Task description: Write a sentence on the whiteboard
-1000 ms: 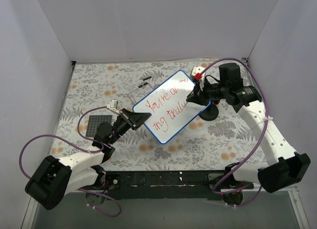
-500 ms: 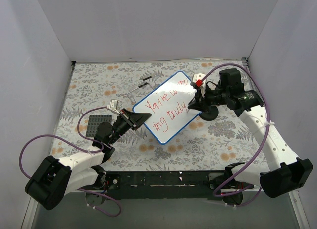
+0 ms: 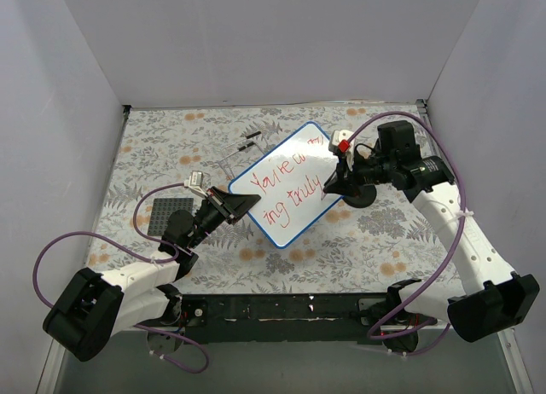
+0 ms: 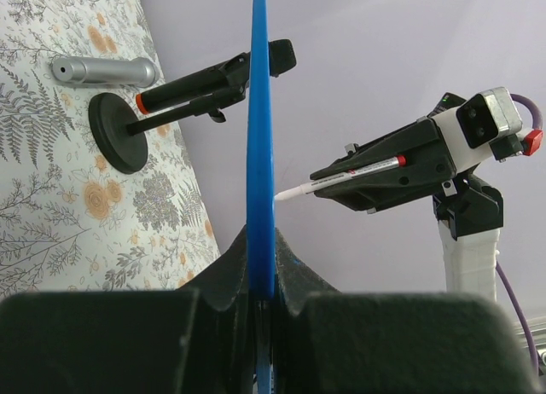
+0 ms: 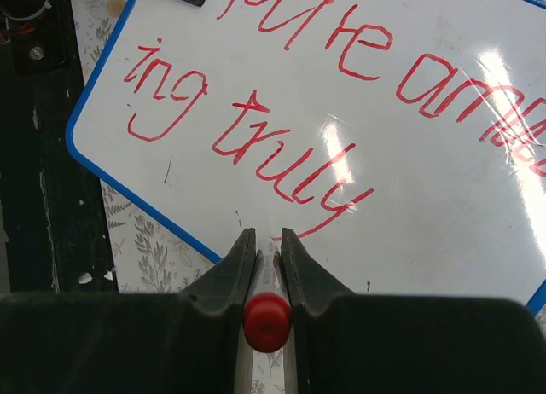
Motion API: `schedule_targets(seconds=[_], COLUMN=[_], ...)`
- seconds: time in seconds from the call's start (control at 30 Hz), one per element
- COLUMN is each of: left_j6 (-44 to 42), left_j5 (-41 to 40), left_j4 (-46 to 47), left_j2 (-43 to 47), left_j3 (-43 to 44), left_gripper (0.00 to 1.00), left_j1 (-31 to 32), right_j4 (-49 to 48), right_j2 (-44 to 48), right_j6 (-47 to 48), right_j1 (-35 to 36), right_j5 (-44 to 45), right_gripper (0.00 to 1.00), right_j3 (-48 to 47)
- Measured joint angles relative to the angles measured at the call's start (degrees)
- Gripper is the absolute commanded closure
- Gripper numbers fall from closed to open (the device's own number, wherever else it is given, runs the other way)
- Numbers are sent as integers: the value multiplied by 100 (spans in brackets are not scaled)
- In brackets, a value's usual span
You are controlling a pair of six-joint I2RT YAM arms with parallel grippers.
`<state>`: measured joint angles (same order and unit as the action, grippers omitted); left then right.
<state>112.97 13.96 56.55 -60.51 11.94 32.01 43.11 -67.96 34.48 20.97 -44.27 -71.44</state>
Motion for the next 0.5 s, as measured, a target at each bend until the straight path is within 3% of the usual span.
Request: schedule_targets(seconds=[0.33,0.5], left_j6=[9,42], left_j5=[0,2], left_j4=[-2,-2], left_j2=[52,144], left_j3=[0,0], left_gripper=[100,100], left_j1=[0,0], right_j4=[28,57], right_j2=[-437,-761], right_j6=[-197,-398], right_j1=[4,4], right_j5=[-247,-437], right_gripper=[99,99], right_j3=[-420,-1217])
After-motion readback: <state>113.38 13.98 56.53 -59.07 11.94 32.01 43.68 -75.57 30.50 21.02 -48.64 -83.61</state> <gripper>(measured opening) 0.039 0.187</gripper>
